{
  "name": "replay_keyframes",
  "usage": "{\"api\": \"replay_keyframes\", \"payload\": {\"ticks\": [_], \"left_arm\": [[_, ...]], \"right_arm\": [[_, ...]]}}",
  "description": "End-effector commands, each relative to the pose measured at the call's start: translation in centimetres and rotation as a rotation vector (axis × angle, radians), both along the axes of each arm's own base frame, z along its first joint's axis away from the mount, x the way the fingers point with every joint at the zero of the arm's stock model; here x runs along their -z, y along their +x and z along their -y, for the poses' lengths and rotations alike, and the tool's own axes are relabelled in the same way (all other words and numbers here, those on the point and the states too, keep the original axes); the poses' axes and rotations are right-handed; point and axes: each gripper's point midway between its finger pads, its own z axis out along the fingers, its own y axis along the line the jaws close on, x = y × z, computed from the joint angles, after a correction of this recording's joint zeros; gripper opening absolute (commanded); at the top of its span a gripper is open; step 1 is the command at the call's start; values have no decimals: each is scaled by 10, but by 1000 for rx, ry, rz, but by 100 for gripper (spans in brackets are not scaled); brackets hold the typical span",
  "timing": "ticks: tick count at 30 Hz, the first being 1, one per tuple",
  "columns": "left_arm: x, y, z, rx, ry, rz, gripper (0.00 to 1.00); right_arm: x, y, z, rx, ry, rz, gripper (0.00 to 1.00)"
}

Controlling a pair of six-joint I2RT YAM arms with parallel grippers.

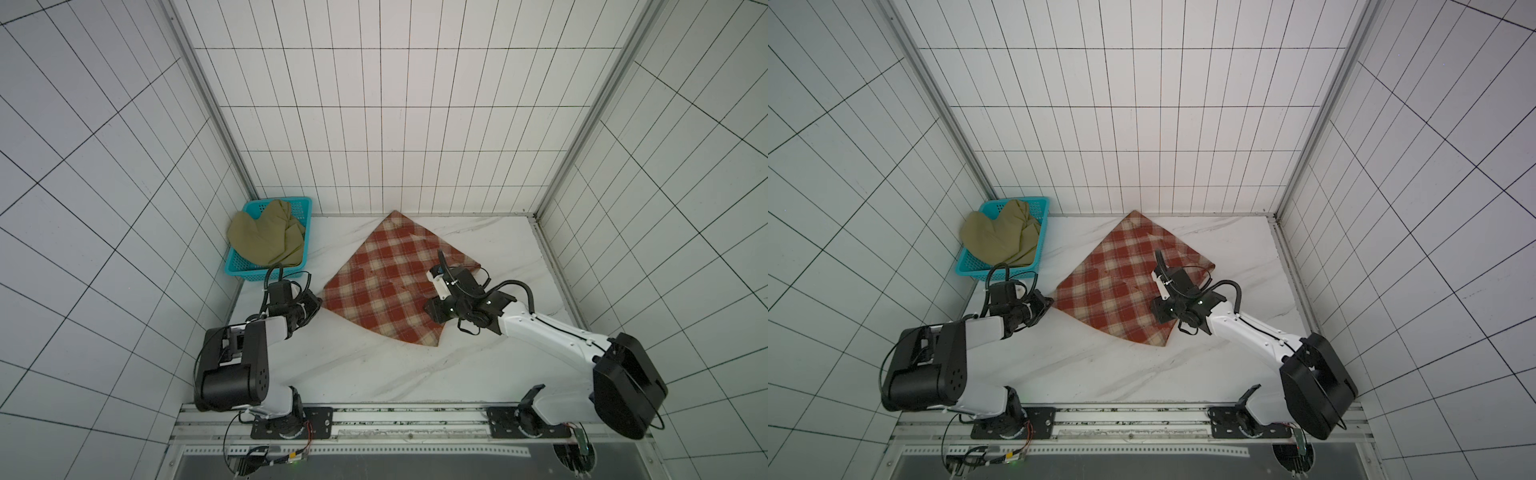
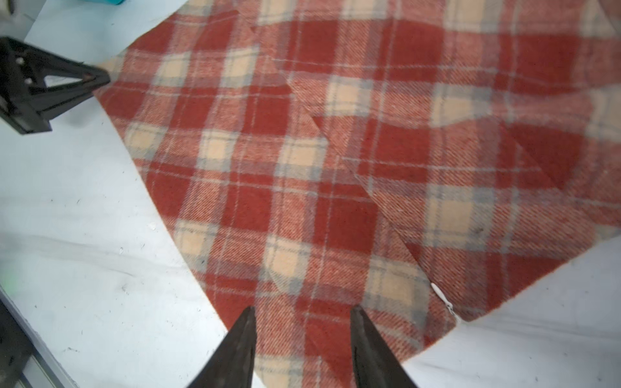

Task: Fold and stack skirts
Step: Fold the skirt at the center of the table.

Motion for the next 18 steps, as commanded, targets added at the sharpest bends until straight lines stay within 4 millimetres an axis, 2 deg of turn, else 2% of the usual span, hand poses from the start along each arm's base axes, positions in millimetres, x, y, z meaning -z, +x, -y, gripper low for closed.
{"api": "replay_keyframes", "payload": {"ticks": [1, 6, 11, 14, 18], "left_arm": [[-14, 8, 1, 26, 4, 39, 0], [-17, 9, 3, 34, -2, 36, 0], [-21, 12, 3, 49, 8, 35, 0], [-21, 13, 3, 55, 11, 32, 0], [-21, 15, 3, 59, 6, 29, 0]], "right_arm": [[15, -21, 0, -82, -158, 45, 46], [47, -44, -2, -145, -303, 14, 49], [63, -63, -2, -182, -357, 6, 49], [75, -66, 7, -149, -384, -19, 49], [83, -71, 9, -140, -395, -56, 49]]}}
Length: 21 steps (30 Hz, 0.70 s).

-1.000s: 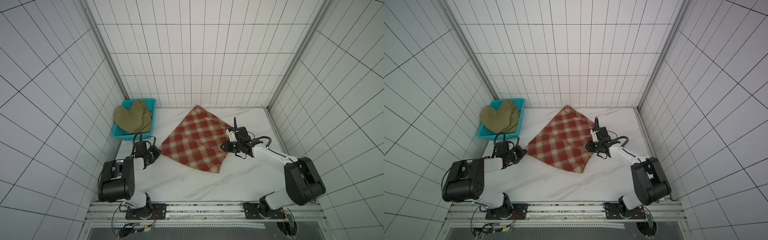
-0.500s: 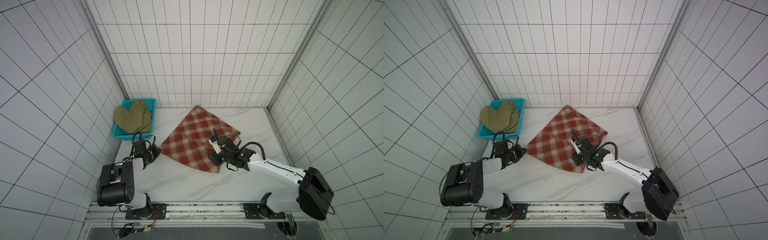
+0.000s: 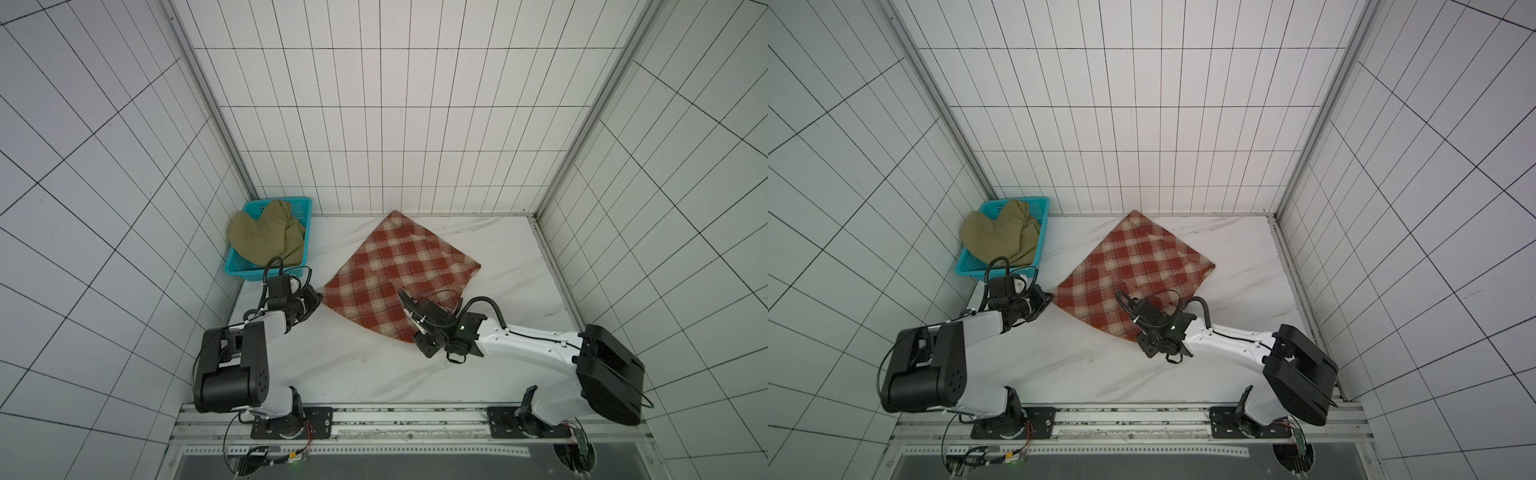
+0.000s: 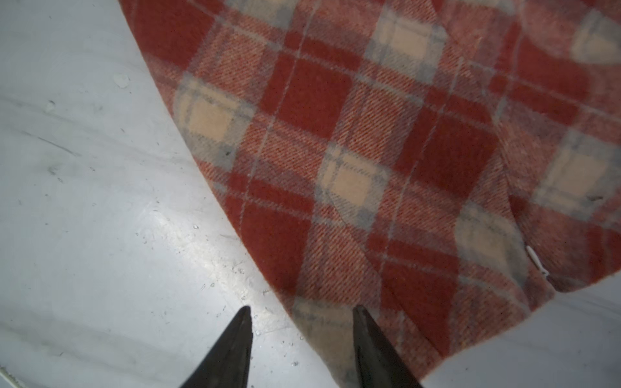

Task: Fold and stack skirts
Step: Fold the skirt at the center of the table.

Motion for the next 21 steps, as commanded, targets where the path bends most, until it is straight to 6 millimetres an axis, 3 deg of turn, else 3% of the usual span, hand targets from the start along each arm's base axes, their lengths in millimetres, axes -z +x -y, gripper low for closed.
{"api": "replay_keyframes", "payload": {"ticks": [1, 12, 16, 19, 21], "left_arm": [[-8, 6, 0, 13, 2, 20, 0], [-4, 12, -2, -4, -6, 11, 0], [-8, 18, -2, -8, -17, 24, 0], [-12, 25, -3, -12, -17, 35, 0], [-13, 29, -4, -14, -15, 40, 0]], "right_arm": [[28, -14, 22, 25, -94, -61, 50], [63, -30, 28, 47, -145, -154, 46], [67, -32, 19, 51, -113, -170, 30], [61, -31, 1, 31, -56, -182, 11], [52, -30, -15, 12, -8, -191, 4]]}}
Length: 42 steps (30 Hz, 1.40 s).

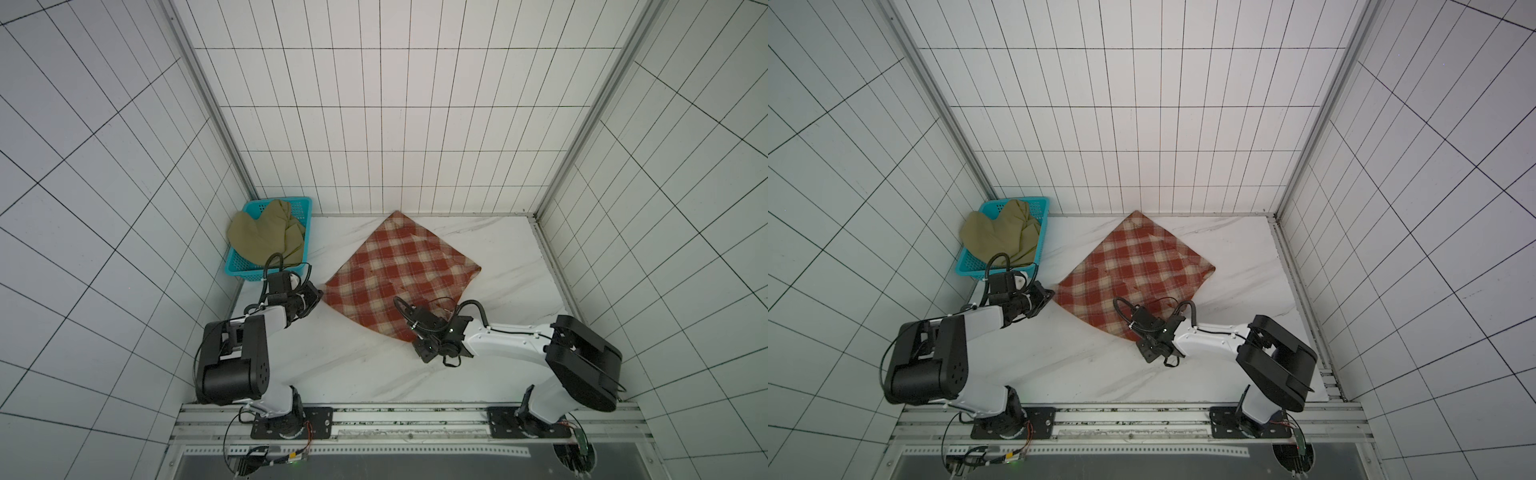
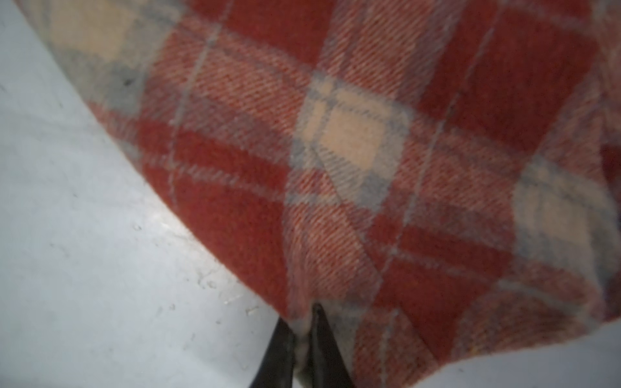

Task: Fold and stack skirts
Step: Fold the skirt at the center of the table.

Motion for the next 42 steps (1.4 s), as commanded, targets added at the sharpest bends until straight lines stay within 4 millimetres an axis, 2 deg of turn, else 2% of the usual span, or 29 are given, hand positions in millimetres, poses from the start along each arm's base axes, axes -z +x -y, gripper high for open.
{"api": "replay_keyframes", "payload": {"ticks": [1, 4, 6, 8, 10, 12, 18, 26, 29, 30, 34, 36, 37, 40, 42], "left_arm": [[-11, 17, -4, -9, 1, 44, 0], [-13, 22, -4, -6, 6, 53, 0], [-13, 24, -4, -1, 6, 53, 0], [-12, 26, -5, 1, 9, 50, 0], [-12, 27, -5, 3, 12, 51, 0], [-10, 28, -6, 4, 17, 51, 0], [-7, 30, -7, -2, 19, 50, 0], [-9, 31, -6, -2, 13, 53, 0], [-9, 31, -6, -3, 11, 53, 0], [-9, 31, -6, -4, 10, 53, 0], [-10, 32, -6, -3, 8, 56, 0], [-11, 32, -6, -4, 4, 56, 0], [-11, 31, -6, -9, 3, 56, 0], [-18, 31, -6, -20, -8, 71, 0], [-25, 32, -5, -21, -18, 86, 0]], "right_arm": [[7, -19, -20, -47, 47, -102, 3], [-10, -22, -41, -97, 119, -121, 6], [-24, -22, -49, -104, 164, -115, 22], [-34, -20, -48, -91, 178, -98, 36], [-41, -17, -41, -72, 157, -64, 41], [-44, -15, -34, -61, 114, -16, 44], [-36, -13, -21, -85, -25, 90, 45], [-22, -9, -22, -100, -60, 152, 44], [-15, -8, -23, -102, -73, 153, 43], [-12, -8, -23, -105, -80, 152, 40], [-1, -10, -21, -118, -106, 140, 20], [3, -13, -21, -127, -104, 125, 4], [3, -16, -21, -135, -97, 115, 0], [-6, -25, -27, -164, -42, 84, 0], [-21, -32, -37, -196, 26, 64, 0]]}}
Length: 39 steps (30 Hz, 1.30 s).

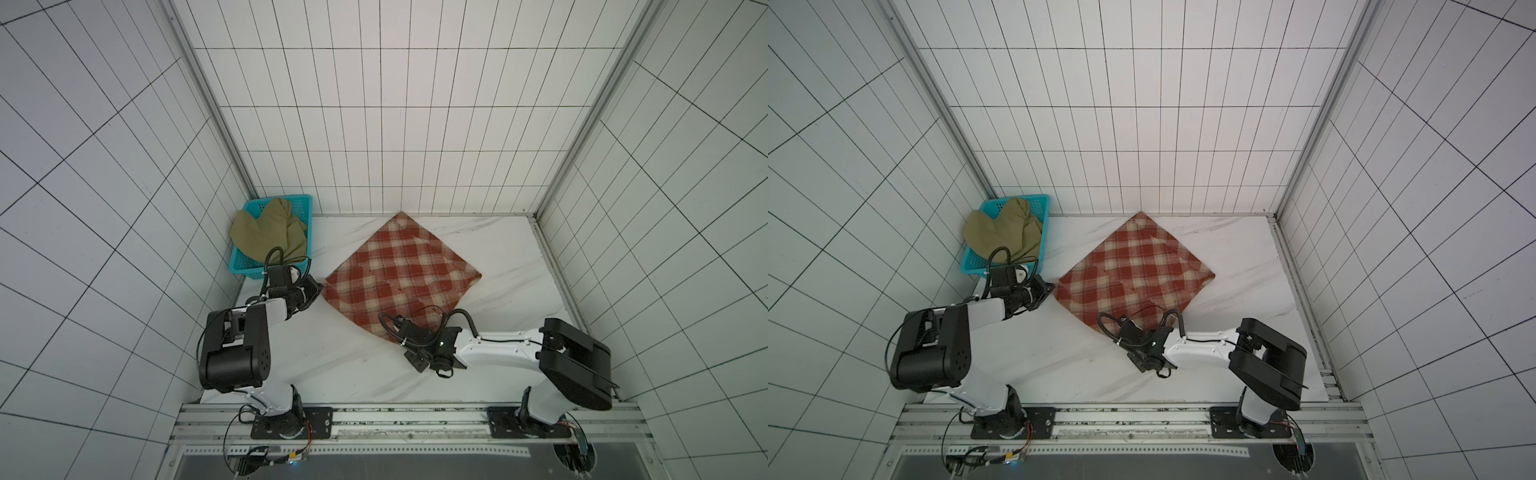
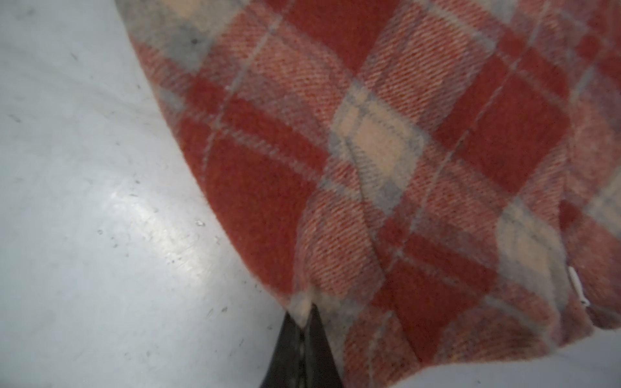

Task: Fold and stack skirts
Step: Fold the skirt at the center of the table.

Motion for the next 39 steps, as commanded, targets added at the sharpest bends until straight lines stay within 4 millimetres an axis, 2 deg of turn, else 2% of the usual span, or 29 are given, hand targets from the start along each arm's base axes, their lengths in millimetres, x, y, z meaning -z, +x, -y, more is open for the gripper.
{"api": "replay_keyframes", "payload": {"ticks": [1, 6, 10, 16, 22, 29, 34, 39], "left_arm": [[-29, 11, -1, -14, -15, 84, 0], [-63, 17, -1, -16, -24, 134, 0], [-89, 19, 1, -9, -27, 167, 0], [-122, 19, -3, -18, -2, 213, 0], [-143, 14, -13, -34, 24, 234, 0], [-155, 1, -34, -75, 48, 242, 0], [-157, -13, -51, -102, 75, 228, 0], [-163, -23, -65, -125, 96, 228, 0]], "right_arm": [[-28, -18, -20, -86, 116, -63, 0], [-79, -30, -35, -150, 246, -84, 0], [-104, -37, -40, -189, 301, -99, 0], [-117, -53, -43, -236, 366, -153, 0], [-127, -64, -46, -270, 431, -187, 0], [-143, -79, -61, -331, 500, -217, 0], [-149, -87, -75, -351, 521, -223, 0], [-159, -102, -90, -395, 591, -244, 0]]}}
